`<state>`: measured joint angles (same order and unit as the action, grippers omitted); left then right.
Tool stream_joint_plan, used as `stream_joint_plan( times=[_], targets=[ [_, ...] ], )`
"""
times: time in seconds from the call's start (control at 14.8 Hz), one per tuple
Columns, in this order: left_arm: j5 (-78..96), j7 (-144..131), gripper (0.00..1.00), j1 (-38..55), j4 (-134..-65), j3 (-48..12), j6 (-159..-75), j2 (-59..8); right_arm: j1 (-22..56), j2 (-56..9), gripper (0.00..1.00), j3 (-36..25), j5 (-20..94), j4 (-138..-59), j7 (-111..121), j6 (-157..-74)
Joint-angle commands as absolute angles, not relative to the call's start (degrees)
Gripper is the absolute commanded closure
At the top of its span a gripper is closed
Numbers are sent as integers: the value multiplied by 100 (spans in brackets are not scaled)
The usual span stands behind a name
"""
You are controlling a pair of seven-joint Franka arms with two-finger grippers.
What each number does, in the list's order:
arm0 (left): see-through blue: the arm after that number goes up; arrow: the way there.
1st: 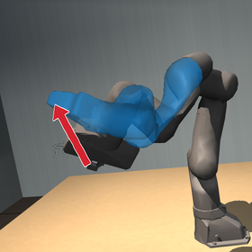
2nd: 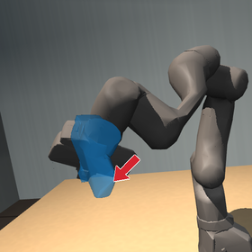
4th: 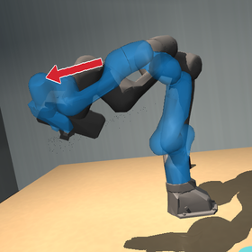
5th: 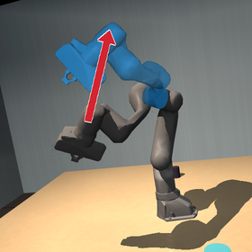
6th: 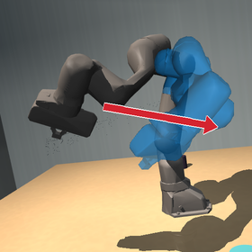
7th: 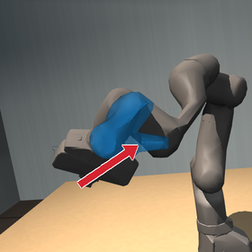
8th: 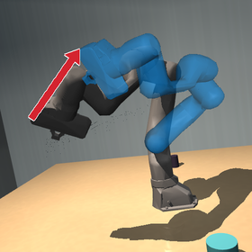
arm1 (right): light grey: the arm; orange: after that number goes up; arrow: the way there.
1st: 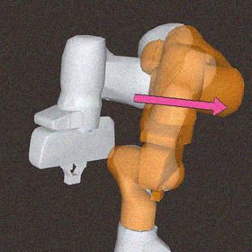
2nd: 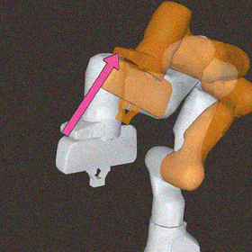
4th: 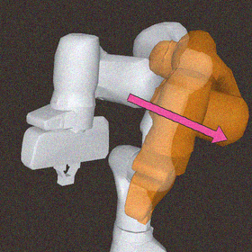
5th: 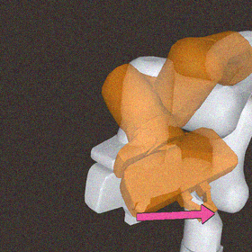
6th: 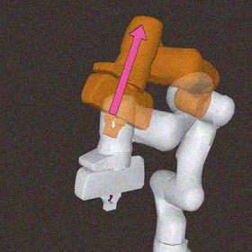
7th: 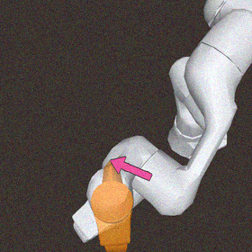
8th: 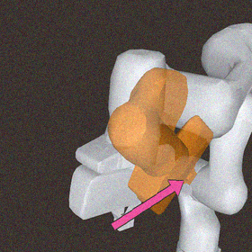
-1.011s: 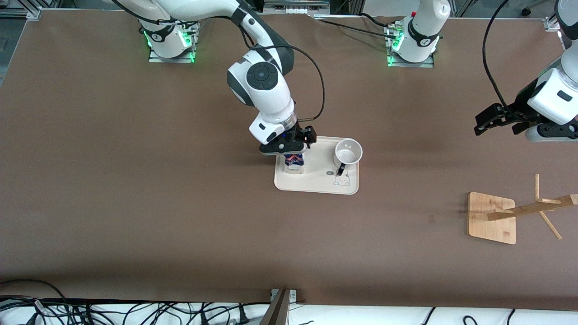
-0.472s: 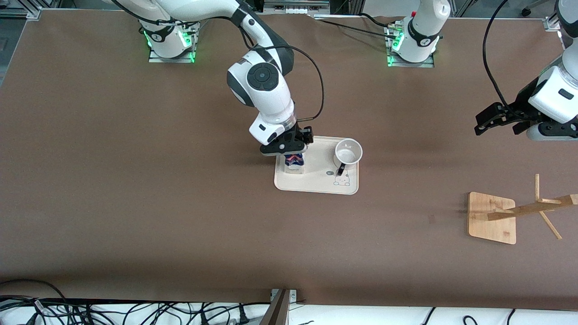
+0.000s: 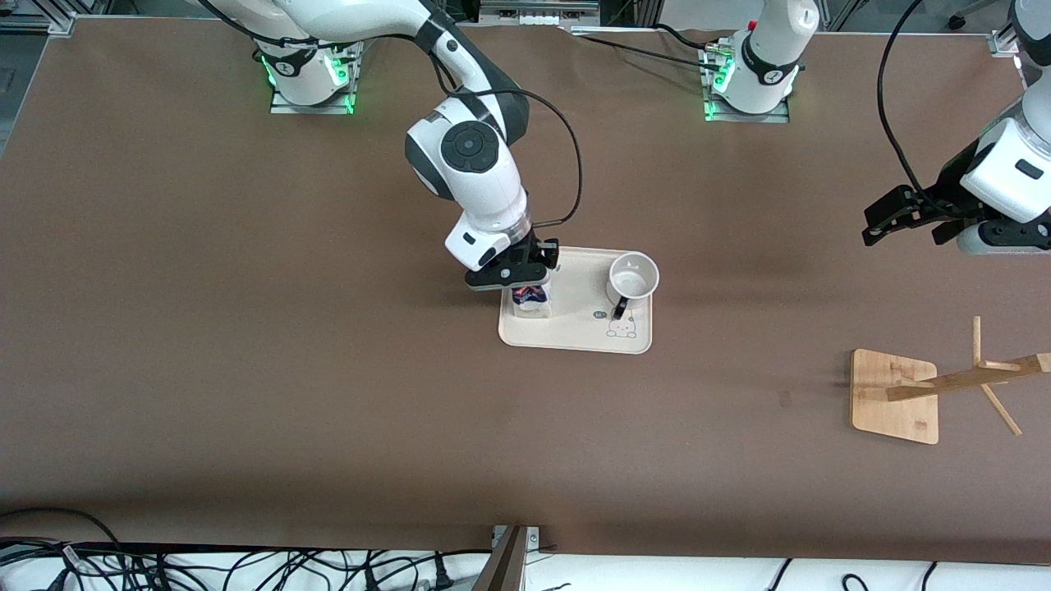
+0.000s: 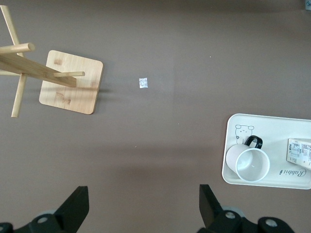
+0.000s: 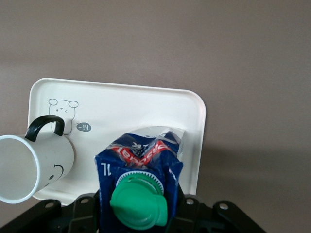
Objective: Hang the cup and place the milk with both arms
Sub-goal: 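Close the right gripper on the milk carton's top, then lift the carton with the right gripper while the left gripper reaches the mug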
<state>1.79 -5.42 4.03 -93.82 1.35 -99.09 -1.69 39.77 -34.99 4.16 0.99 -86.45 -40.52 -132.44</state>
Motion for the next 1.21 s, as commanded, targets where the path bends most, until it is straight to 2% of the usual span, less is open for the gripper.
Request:
stream_joint_plan(
  times=[0.0, 0.4, 0.74, 1.15],
  targets=[
    [105, -598, 0, 439, -9229, 141, -9861, -220, 3955, -3498, 55, 343, 44, -8587, -4034, -13087],
    [105, -598, 0, 439, -9229, 141, -9861, -229, 3964, -3481, 62, 343, 70, -8587, -4078, -13078],
    [105, -598, 0, 439, -9229, 141, -9861, -220, 4086, -3463, 62, 351, 88, -8491, -4253, -13061],
    [105, -606, 0, 431, -9237, 141, -9861, -220, 4281, -3279, 62, 325, -132, -7744, -4368, -11630]
  ],
)
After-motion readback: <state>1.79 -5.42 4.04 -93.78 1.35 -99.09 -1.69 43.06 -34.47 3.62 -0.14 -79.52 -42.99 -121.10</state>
